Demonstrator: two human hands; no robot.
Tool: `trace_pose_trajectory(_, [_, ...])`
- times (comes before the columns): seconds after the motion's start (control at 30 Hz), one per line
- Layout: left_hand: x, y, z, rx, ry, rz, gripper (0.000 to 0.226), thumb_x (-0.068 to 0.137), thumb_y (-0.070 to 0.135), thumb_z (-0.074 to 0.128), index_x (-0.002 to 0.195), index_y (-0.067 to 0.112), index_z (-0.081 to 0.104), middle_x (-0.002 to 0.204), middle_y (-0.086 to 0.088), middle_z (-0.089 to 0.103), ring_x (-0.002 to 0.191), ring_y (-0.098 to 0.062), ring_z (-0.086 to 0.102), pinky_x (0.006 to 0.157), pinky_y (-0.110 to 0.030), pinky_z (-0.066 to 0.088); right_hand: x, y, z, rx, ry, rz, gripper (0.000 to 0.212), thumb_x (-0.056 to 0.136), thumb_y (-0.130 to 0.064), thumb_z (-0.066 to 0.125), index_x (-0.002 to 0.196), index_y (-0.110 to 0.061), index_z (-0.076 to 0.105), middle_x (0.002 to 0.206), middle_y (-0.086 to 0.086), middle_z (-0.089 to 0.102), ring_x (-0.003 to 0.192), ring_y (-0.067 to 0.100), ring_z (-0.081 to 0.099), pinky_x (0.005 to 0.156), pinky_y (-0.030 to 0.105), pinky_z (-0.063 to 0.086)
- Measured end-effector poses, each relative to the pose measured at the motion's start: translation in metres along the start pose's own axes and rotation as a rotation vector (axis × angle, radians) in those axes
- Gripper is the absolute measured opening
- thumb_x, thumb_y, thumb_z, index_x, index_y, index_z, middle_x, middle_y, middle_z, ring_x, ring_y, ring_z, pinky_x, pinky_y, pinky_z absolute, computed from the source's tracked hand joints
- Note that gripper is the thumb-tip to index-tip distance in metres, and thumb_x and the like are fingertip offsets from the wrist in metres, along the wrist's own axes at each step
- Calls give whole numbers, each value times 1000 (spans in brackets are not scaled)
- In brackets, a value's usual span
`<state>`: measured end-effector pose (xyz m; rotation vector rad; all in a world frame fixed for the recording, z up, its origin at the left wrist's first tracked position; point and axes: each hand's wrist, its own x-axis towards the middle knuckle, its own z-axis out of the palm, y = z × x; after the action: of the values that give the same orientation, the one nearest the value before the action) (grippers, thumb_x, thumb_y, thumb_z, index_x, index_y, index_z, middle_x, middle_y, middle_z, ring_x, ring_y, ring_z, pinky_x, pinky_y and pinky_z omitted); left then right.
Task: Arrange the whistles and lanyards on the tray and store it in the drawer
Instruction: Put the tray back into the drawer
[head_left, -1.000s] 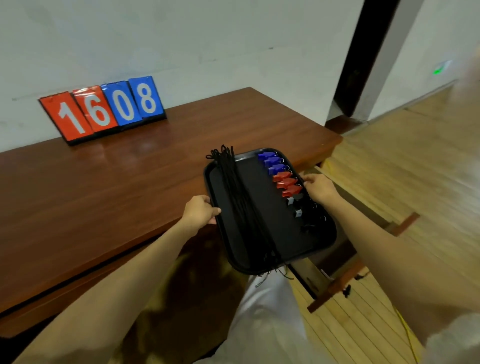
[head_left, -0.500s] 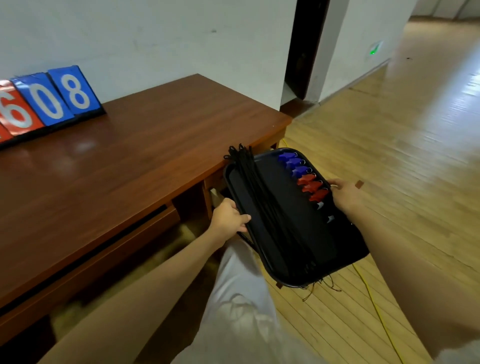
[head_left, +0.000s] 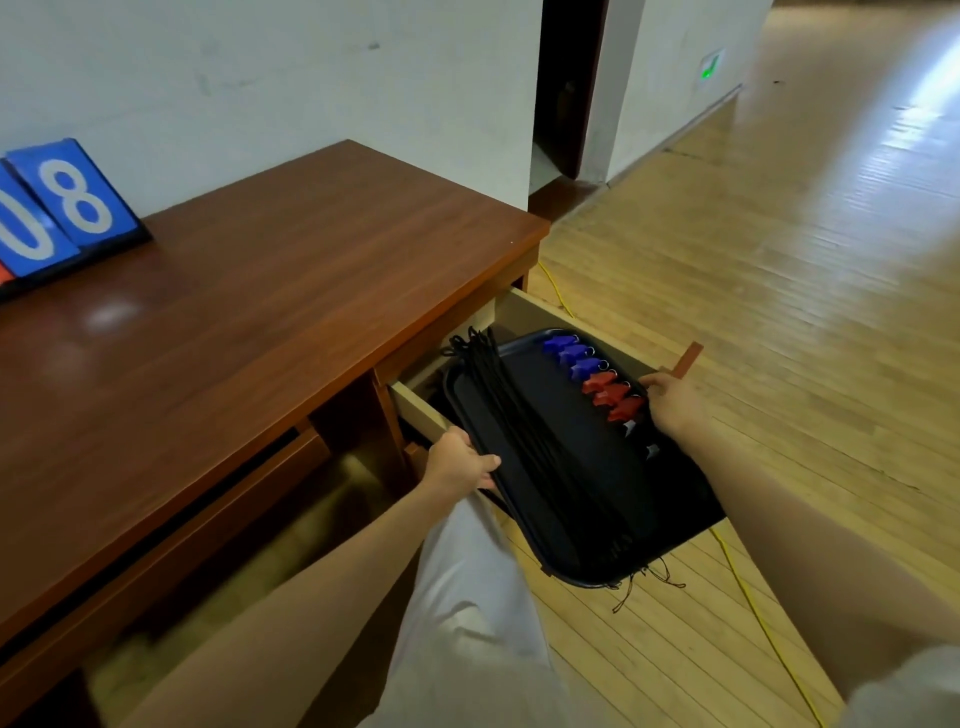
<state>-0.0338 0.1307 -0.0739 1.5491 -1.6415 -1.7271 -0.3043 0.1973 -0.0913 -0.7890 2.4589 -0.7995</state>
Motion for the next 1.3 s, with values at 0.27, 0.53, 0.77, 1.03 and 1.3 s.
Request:
trace_pose_trajectory(0.27, [26,-1,-2,29,2,-24,28,86,-4,61,109,4,45,113,-20,61,99,-32,66,78,-35,58,25,-4,18,-35,-50,18,44,93,0,34,129,-12,55,128,13,59,109,29,61,93,41,52])
trace_pose_trajectory(0.53, [53,1,-7,62,34,-61,19,86,0,62,84,14,50,101,-13,64,89,-26,68,82,-38,58,48,-12,31,-66,-58,7,45,94,0,32,130,-12,55,134,13,56,117,30,57,96,40,50])
trace_pose_trajectory(0.77, [75,4,-14,27,41,-119,17,87,1,61,101,7,52,100,-11,62,84,-20,66,83,-34,57,75,-24,42,-88,-102,6,47,93,3,32,131,-12,54,137,13,54,122,30,54,99,42,48])
trace_pose_trajectory(1.03, [95,6,-18,-31,84,-163,49,87,-1,60,133,0,41,118,-17,57,99,-26,63,79,-27,54,100,-41,59,-98,-125,-12,47,94,4,33,132,-13,54,137,13,54,121,29,55,96,40,51])
trace_pose_trajectory(1.3, [114,7,-18,-79,100,-188,56,87,-1,62,137,0,37,107,-13,58,84,-18,63,76,-25,55,127,-56,70,-119,-132,-22,49,93,5,33,132,-13,55,136,12,53,119,29,55,91,36,51])
